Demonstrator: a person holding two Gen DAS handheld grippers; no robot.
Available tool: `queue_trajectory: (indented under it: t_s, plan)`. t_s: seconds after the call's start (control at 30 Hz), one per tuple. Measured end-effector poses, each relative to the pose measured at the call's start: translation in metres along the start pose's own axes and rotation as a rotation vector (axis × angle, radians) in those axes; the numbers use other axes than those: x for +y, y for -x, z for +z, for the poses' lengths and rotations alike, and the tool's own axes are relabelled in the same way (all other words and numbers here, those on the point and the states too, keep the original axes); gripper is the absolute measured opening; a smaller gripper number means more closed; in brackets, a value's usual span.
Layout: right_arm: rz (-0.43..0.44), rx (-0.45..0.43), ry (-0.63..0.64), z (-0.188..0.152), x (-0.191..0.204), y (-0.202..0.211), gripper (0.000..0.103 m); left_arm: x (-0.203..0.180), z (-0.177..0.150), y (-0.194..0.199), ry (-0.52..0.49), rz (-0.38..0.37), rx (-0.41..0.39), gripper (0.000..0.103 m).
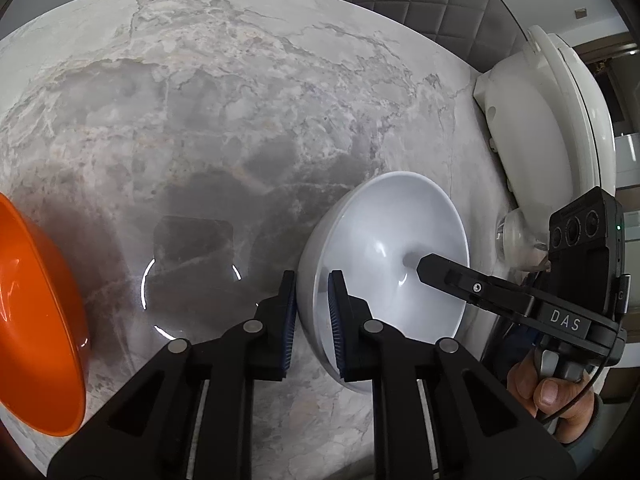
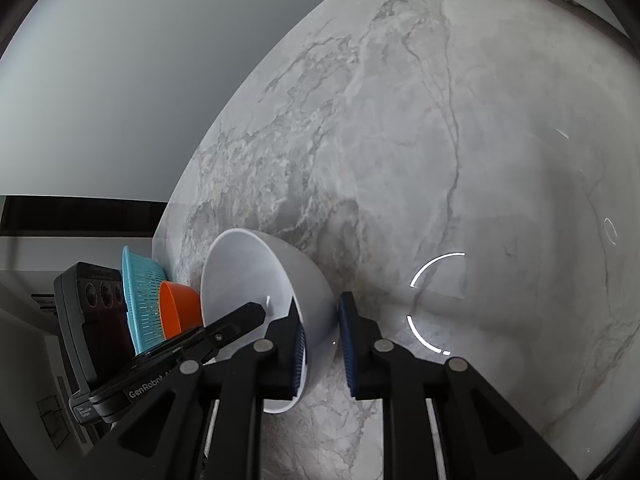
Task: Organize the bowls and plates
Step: 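Close both grippers on the rim of the small white bowl, then lift the small white bowl with both grippers and carry it to the patterned bowl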
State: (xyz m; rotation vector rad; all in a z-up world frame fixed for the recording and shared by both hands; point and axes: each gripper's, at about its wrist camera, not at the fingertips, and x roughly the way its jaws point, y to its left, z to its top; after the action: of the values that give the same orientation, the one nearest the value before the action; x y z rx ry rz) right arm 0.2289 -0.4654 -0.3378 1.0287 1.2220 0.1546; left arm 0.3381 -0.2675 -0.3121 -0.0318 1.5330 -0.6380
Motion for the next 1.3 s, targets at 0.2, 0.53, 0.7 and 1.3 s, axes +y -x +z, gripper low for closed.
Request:
queue_trajectory:
  t_s: [0.2, 0.53, 0.7, 1.3]
  plan:
    - [-0.001, 0.0, 0.006, -0.001, 0.001, -0.002, 0.018, 0.001, 0.0, 0.0, 0.008, -0.009, -0.002, 0.014]
    - [0.003, -0.001, -0.002, -0.003, -0.002, -0.002, 0.017, 0.005, -0.002, 0.002, 0.032, -0.039, -0.001, 0.014]
    - [0.007, 0.0, -0.008, -0.004, -0.002, -0.001, 0.017, 0.007, -0.003, 0.004, 0.038, -0.055, -0.004, 0.014]
    - [0.005, 0.0, 0.034, -0.009, 0.013, 0.001, 0.017, 0.008, -0.016, 0.023, 0.053, -0.061, -0.014, 0.012]
